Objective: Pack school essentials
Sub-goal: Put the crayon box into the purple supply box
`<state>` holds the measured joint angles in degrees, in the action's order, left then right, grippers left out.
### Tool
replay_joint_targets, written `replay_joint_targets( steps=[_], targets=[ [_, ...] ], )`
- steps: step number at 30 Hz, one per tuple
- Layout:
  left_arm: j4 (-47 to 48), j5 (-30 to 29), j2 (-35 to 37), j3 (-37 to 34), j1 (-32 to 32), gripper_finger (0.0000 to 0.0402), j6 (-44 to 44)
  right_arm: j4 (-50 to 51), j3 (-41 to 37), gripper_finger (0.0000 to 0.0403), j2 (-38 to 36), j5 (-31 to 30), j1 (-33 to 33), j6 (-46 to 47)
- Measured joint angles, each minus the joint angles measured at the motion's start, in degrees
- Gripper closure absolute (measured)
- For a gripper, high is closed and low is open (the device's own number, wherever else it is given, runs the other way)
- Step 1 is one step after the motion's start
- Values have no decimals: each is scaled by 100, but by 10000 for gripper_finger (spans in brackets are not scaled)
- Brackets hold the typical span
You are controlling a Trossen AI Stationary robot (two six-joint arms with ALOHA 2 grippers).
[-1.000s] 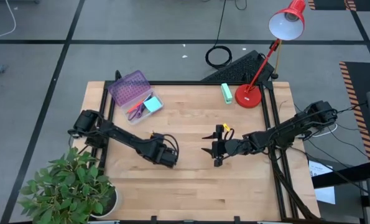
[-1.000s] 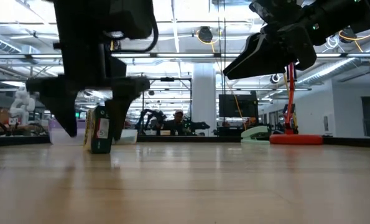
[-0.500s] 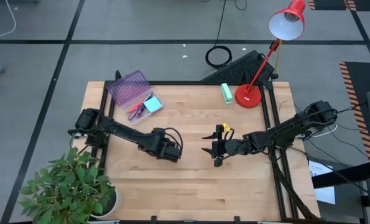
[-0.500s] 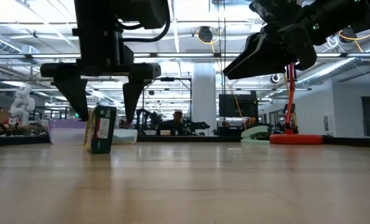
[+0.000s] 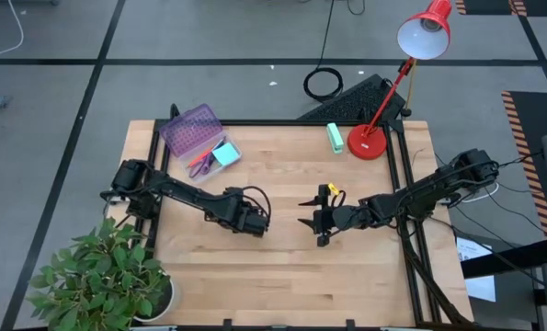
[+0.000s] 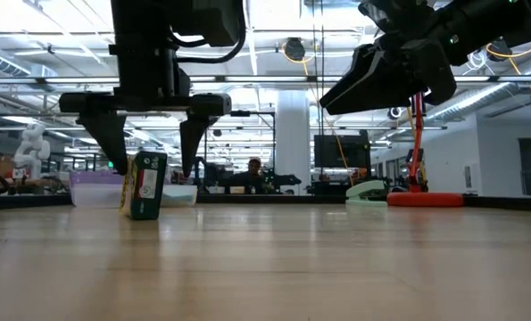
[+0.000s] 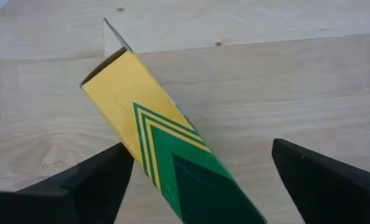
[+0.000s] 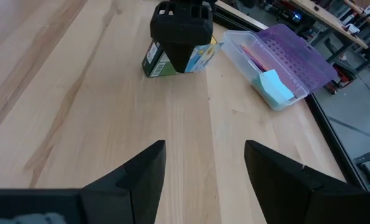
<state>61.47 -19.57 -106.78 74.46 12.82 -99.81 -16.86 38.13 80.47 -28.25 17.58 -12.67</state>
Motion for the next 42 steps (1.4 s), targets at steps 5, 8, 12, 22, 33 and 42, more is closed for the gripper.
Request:
replay_joint_targets(
  steps=[5, 8, 12, 22, 33, 42],
  targets=[
    [9, 2, 0, 0, 0, 75, -20, 0, 0, 190, 0, 0, 0, -1],
    [9, 2, 1, 0, 0, 109, -12, 0, 0, 190, 0, 0, 0, 6],
    [11, 12, 0, 0, 7, 144, 29, 0, 0, 190, 0, 0, 0, 38],
    [292, 227, 2, 0, 53, 205, 84, 79, 0, 190, 0, 2, 2, 231],
    [295, 450, 1, 0, 70, 253, 365, 85, -118, 190, 0, 0, 2, 365],
    [297, 450, 0, 0, 70, 269, 464, 87, -118, 190, 0, 0, 2, 363]
  ],
)
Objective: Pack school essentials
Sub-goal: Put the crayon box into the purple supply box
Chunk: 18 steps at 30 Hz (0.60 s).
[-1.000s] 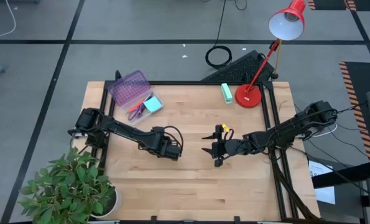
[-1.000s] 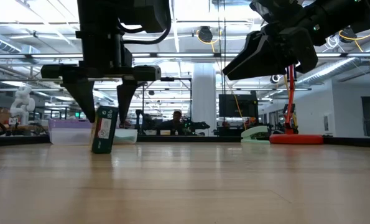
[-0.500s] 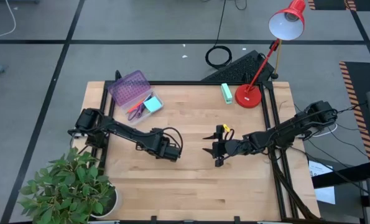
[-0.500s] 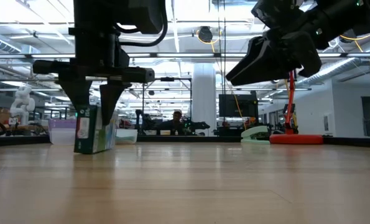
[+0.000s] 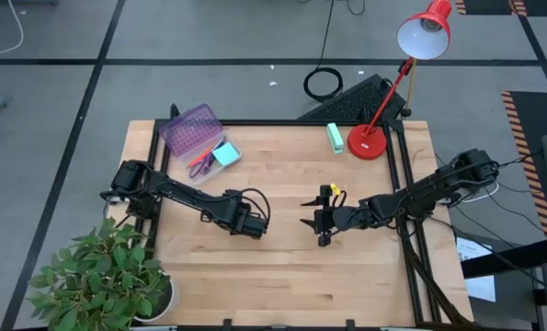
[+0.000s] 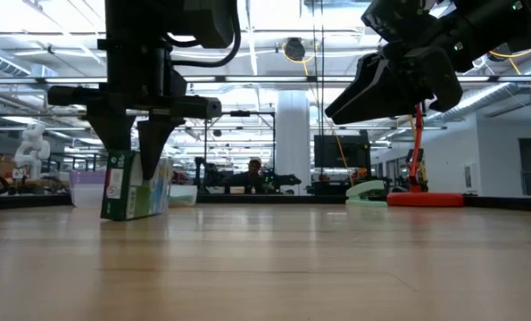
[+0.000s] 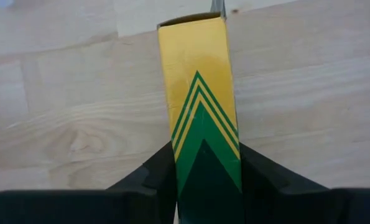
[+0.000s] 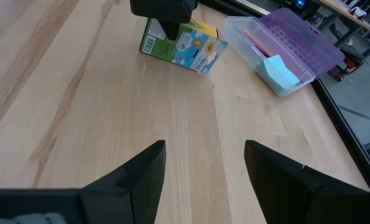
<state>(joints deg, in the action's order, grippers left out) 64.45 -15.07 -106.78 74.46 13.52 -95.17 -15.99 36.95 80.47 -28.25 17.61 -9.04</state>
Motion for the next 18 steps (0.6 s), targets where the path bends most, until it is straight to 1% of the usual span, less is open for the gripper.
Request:
replay_joint_targets(
  steps=[12, 18],
  targets=[
    [14, 0, 0, 9, -5, 270, 205, 0, 0, 190, 0, 0, 0, -17],
    [251, -72, 0, 284, -100, 270, 568, -2, 0, 190, 0, 2, 0, -20]
  ],
)
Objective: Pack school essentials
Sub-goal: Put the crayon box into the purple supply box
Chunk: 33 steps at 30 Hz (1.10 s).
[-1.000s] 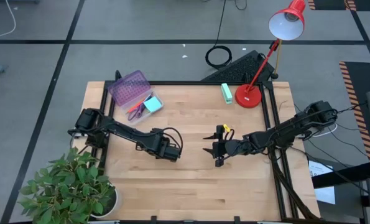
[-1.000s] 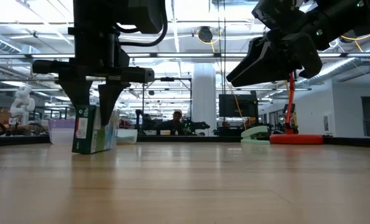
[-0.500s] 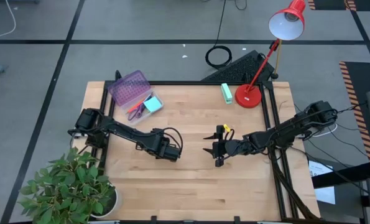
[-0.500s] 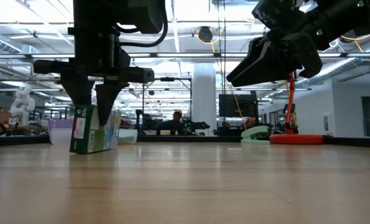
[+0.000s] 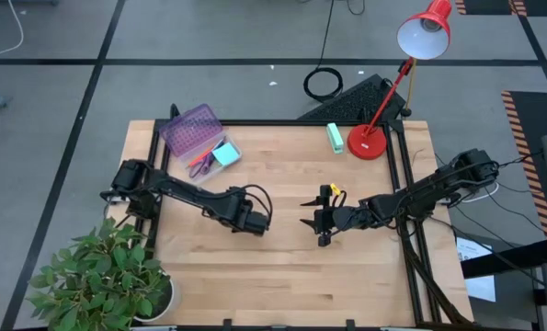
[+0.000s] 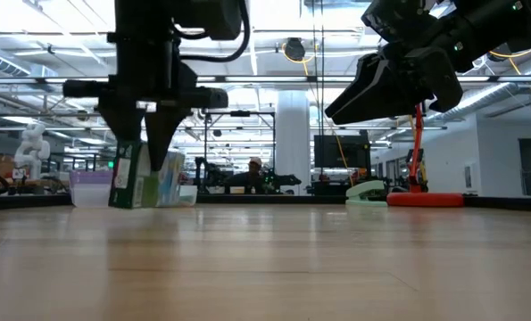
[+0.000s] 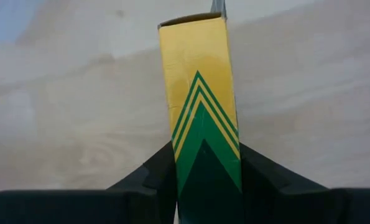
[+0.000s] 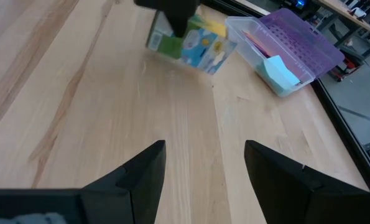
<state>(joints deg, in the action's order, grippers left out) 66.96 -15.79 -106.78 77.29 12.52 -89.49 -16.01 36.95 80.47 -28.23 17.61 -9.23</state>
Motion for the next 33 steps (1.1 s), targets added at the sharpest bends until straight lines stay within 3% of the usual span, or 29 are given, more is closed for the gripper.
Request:
replay_joint_targets(
  steps=[13, 19, 26, 33],
  targets=[
    [2338, -575, 1, 943, -297, 270, 546, 0, 0, 190, 0, 0, 0, 0],
    [2322, -970, 20, 931, -599, 270, 1890, 0, -2, 190, 0, -1, 0, 1],
    [2311, -1400, 20, 801, -1185, 270, 2078, 0, -2, 190, 0, -1, 0, 0],
    [2304, -1432, 18, 456, -1837, 270, 2800, 79, -2, 190, 0, 0, 0, 2]
  ],
)
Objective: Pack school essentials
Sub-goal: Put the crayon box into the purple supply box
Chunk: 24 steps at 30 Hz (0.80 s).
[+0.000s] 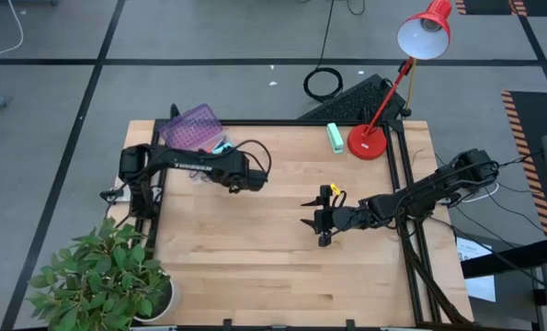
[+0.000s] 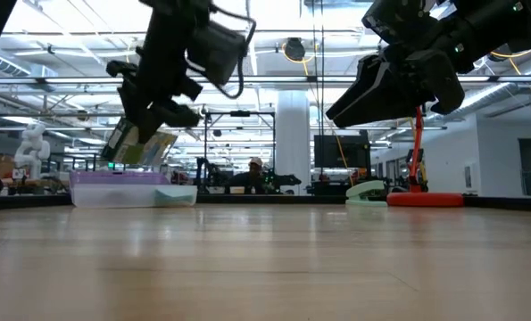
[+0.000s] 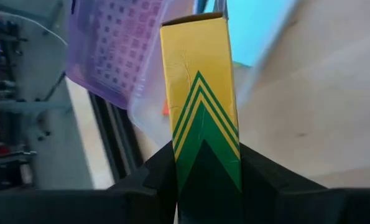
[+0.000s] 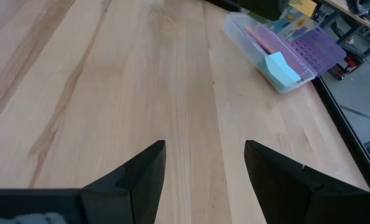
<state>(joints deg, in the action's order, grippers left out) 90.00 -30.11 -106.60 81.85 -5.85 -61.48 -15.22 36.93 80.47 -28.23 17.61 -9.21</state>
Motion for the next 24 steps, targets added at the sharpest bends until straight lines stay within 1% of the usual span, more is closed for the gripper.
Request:
replay_joint_targets(
  steps=[3, 5, 8, 13, 19, 22, 24],
  targets=[
    [4, -100, -1, -241, -165, 270, 425, 80, 0, 190, 0, 0, 0, 0],
    [2, -296, -3, -440, -218, 270, 605, 99, -2, 190, 0, 0, 0, 0],
    [8, -638, -3, -702, -270, 270, 683, 96, -2, 190, 0, 0, 0, 18],
    [-26, -919, -3, -1100, -341, 270, 782, 93, -2, 190, 0, -4, 0, 18],
    [-439, -991, -3, -1681, -382, 270, 1037, 8, -2, 190, 0, -9, 0, 20],
    [-743, -1215, -5, -1881, -356, 270, 1167, 4, -2, 190, 0, -11, 0, 21],
    [-769, -1412, -5, -1949, -318, 270, 1190, 3, -2, 190, 0, -15, 0, 20]
  ],
)
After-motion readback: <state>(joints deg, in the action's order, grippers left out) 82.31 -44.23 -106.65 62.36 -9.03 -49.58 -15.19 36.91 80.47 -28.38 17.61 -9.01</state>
